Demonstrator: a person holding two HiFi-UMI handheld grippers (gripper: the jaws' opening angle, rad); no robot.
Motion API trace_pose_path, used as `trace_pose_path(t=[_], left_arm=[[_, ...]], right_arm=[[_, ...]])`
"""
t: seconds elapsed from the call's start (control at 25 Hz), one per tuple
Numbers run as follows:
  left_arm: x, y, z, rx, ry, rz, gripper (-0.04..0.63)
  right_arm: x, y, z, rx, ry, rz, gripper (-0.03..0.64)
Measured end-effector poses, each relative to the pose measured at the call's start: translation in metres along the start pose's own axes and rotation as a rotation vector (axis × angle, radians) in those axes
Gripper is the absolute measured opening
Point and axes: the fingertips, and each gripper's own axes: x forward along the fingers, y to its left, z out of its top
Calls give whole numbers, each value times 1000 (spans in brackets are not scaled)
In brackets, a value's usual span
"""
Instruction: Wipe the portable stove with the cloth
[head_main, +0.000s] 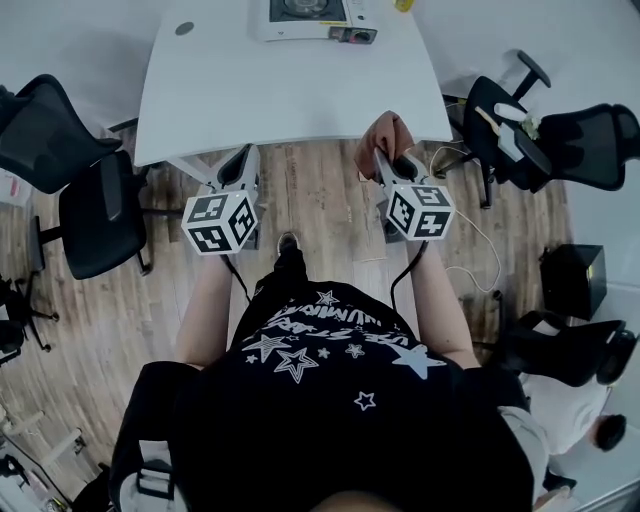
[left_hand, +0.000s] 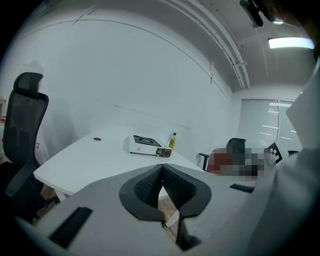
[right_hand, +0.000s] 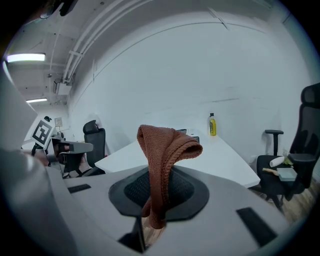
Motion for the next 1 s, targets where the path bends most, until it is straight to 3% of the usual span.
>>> trace_pose_path(t=[0.64,1.0], left_arm=[[72,76,52,-6,-25,-44,8],[113,90,62,-9,2,-70,8]], right_arm=[[107,0,73,0,-52,-41,60],[136,-13,95,-10,-49,-43,60]])
